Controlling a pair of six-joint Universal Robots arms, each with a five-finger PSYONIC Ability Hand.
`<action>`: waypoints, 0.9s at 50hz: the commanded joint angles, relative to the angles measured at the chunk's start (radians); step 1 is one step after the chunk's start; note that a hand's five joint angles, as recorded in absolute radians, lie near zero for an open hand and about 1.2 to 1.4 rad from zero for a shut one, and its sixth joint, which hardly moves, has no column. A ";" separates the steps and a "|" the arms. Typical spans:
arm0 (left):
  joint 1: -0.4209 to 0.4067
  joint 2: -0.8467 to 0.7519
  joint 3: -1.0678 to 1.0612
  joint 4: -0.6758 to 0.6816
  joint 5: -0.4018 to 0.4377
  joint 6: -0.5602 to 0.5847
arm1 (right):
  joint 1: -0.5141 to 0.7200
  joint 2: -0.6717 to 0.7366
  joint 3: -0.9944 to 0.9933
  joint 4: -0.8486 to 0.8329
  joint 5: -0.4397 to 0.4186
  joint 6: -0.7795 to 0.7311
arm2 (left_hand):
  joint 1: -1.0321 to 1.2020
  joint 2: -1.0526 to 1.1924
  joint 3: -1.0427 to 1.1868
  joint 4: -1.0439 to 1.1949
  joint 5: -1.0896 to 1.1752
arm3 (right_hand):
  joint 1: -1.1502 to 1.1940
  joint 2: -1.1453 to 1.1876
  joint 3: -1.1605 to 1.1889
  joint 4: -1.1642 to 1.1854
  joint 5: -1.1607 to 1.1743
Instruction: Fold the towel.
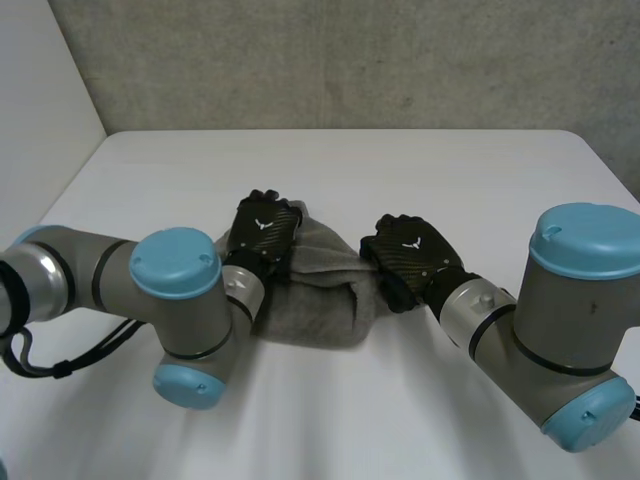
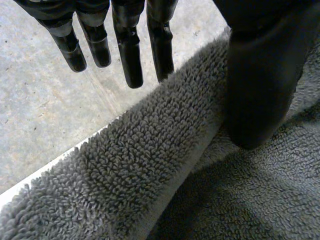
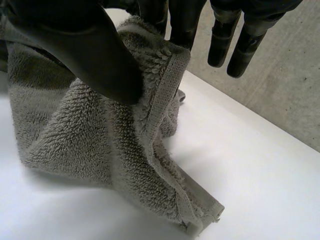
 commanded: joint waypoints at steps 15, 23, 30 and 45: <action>0.107 0.152 -0.120 -0.045 0.020 -0.009 | -0.030 0.063 -0.010 -0.008 -0.005 0.003 | 0.837 0.839 -0.051 -0.059 0.834 | -0.566 -0.581 -0.042 -0.076 -0.608; 0.111 0.271 -0.255 -0.048 0.081 -0.008 | -0.017 0.127 -0.047 -0.014 -0.013 0.064 | 0.837 0.839 -0.051 -0.059 0.834 | -0.722 -0.737 -0.042 -0.076 -0.764; 0.146 0.321 -0.332 -0.055 0.088 -0.004 | -0.017 0.155 -0.058 -0.016 -0.072 0.110 | 0.837 0.839 -0.051 -0.059 0.834 | -0.620 -0.635 -0.042 -0.076 -0.661; 0.291 0.373 -0.384 -0.088 0.092 0.003 | -0.060 0.127 -0.003 -0.015 -0.100 0.098 | 0.837 0.839 -0.051 -0.059 0.834 | -0.411 -0.426 -0.042 -0.076 -0.453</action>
